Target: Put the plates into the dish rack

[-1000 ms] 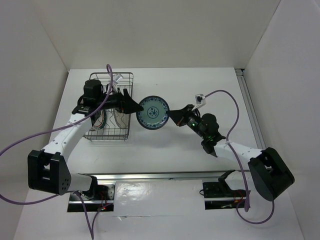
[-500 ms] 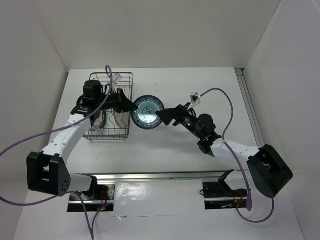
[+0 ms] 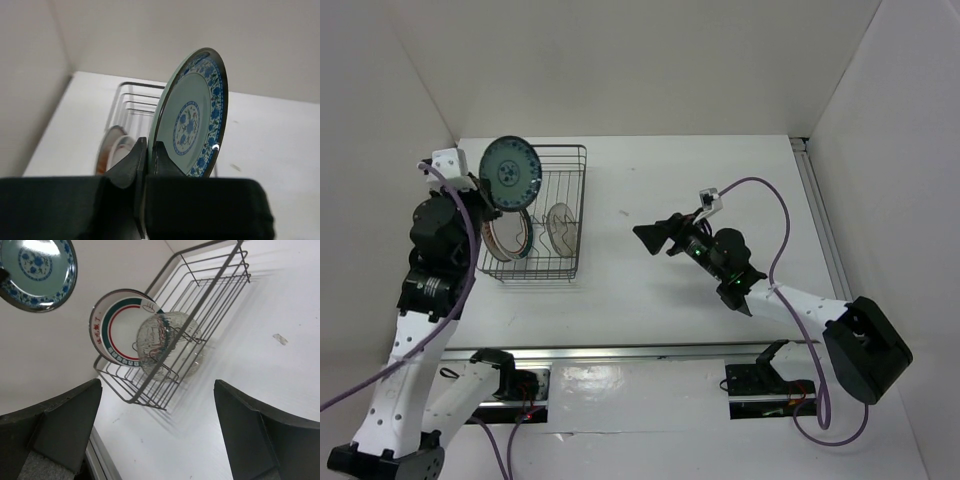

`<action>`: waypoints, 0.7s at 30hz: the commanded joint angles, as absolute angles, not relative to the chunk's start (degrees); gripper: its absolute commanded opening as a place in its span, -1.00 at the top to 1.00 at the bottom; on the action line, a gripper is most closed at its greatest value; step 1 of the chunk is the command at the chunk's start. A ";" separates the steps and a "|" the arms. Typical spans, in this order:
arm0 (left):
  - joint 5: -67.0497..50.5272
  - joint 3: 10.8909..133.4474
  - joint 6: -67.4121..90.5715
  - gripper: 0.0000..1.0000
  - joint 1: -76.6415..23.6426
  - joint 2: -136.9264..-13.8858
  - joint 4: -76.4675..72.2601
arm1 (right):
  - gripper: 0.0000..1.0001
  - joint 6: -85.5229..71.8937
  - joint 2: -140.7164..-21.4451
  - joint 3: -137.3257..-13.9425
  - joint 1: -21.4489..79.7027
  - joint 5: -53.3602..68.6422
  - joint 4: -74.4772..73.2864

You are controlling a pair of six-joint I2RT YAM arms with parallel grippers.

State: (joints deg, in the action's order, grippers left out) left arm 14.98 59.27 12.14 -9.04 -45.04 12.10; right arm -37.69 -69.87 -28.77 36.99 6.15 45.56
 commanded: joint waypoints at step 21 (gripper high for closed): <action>38.23 53.71 9.40 1.00 -9.40 -62.40 6.06 | -1.00 -35.85 -62.06 -27.25 27.87 13.18 42.63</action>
State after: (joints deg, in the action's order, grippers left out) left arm 37.26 54.37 10.37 -9.08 -62.41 9.76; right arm -35.88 -64.42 -26.68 29.23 10.70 42.13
